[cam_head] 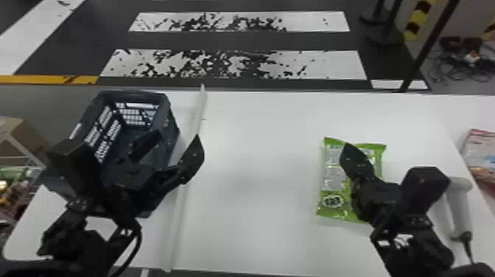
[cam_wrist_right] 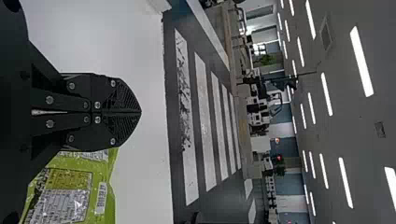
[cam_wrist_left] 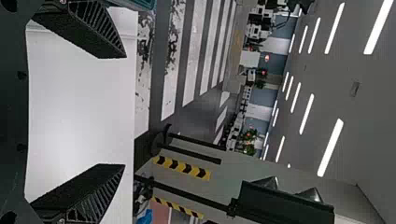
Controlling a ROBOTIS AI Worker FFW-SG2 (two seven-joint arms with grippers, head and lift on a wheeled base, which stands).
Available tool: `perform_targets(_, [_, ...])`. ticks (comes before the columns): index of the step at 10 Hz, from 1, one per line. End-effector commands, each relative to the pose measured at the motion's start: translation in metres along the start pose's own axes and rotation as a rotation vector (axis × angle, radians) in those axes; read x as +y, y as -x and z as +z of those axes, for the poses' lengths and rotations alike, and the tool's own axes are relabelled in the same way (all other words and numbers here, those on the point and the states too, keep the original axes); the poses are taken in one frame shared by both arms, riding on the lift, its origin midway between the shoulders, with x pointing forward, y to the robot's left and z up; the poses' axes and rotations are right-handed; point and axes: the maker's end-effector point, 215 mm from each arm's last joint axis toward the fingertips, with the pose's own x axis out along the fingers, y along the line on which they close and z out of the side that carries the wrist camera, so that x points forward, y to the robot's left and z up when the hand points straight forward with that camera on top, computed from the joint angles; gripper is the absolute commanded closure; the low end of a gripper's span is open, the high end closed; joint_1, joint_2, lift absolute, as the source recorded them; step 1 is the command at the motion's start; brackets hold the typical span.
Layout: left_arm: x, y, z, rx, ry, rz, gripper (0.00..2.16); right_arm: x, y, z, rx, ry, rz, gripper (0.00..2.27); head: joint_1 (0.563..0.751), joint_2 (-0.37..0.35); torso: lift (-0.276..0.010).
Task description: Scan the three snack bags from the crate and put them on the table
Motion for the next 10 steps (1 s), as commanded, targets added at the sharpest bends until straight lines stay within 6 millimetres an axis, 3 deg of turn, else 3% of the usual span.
perform_targets(1, [0.005,0.005,-0.003,0.009,-0.003,0.013,0.03,-0.019,-0.023,-0.017,0.016,0.013,-0.026,2.25,0.695,0.021,-0.094])
perform_targets(4, [0.015,0.014,-0.004,0.019,-0.014,0.028,0.03,-0.04,-0.045,-0.043,0.0,0.045,-0.056,2.25,0.695,0.009,-0.094])
perform_targets(6, [0.016,0.012,-0.005,0.019,-0.01,0.028,0.03,-0.043,-0.041,-0.049,0.0,0.049,-0.061,2.25,0.695,0.005,-0.094])
perform_targets(10, [0.011,0.006,-0.005,0.011,0.003,0.009,0.03,-0.038,-0.025,-0.09,0.062,0.098,-0.049,2.25,0.695,-0.004,-0.094])
